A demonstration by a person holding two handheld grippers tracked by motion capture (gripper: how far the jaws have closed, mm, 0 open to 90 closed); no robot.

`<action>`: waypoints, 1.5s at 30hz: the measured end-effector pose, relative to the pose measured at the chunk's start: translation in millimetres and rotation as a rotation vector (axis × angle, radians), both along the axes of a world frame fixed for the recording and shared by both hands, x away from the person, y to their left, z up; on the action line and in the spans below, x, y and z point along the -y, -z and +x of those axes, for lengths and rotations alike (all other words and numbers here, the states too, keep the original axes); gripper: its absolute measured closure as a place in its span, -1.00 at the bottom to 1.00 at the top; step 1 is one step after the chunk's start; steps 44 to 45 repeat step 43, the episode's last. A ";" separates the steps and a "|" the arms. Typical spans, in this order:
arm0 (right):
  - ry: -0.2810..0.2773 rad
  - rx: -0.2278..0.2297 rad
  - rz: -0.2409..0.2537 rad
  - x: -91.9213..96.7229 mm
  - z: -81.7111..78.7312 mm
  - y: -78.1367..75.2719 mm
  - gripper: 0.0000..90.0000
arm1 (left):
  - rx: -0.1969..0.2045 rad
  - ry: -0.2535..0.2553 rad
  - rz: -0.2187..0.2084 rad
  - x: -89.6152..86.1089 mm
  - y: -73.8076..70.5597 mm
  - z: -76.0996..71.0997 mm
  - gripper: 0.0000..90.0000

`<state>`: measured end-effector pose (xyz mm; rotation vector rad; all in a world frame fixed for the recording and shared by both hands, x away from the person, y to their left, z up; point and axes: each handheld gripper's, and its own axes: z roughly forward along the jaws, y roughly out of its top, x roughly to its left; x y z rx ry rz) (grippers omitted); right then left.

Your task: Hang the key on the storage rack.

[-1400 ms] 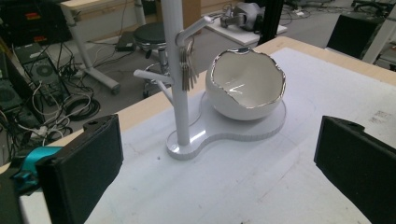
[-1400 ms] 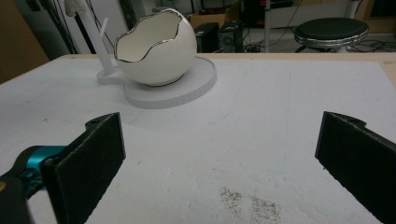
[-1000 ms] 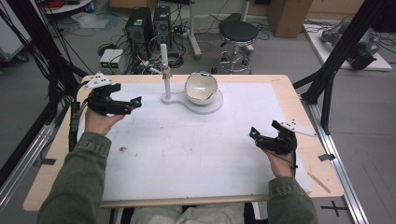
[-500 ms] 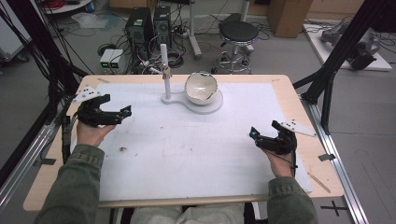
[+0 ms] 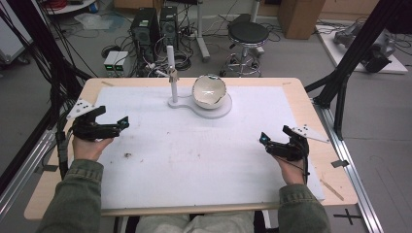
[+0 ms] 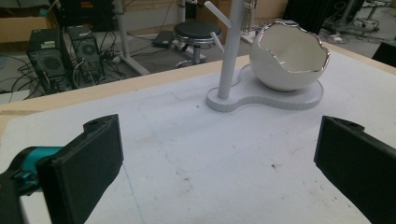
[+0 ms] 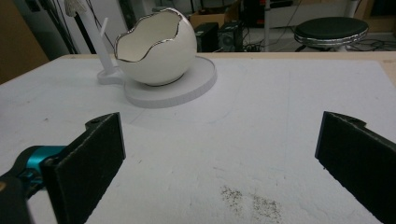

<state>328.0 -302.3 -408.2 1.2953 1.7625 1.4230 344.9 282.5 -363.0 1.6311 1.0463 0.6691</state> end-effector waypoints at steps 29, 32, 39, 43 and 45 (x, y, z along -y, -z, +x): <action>0.003 -0.003 0.021 -0.8 -1.9 1.5 -0.99 | 0.035 -0.256 -0.032 -36.8 41.9 -40.5 -0.96; 0.006 -0.009 0.025 -0.5 -1.7 1.7 -0.99 | 0.026 -0.281 -0.030 -40.2 44.9 -43.7 -0.96; 0.014 -0.011 0.026 -0.1 -1.2 2.1 -0.99 | 0.034 -0.341 -0.081 -52.5 51.6 -47.2 -0.96; 0.017 -0.008 0.016 -0.3 -0.2 2.6 -0.99 | 0.042 -0.319 -0.075 -49.2 51.9 -46.6 -0.96; 0.017 -0.008 0.016 -0.3 -0.2 2.6 -0.99 | 0.042 -0.319 -0.075 -49.2 51.9 -46.6 -0.96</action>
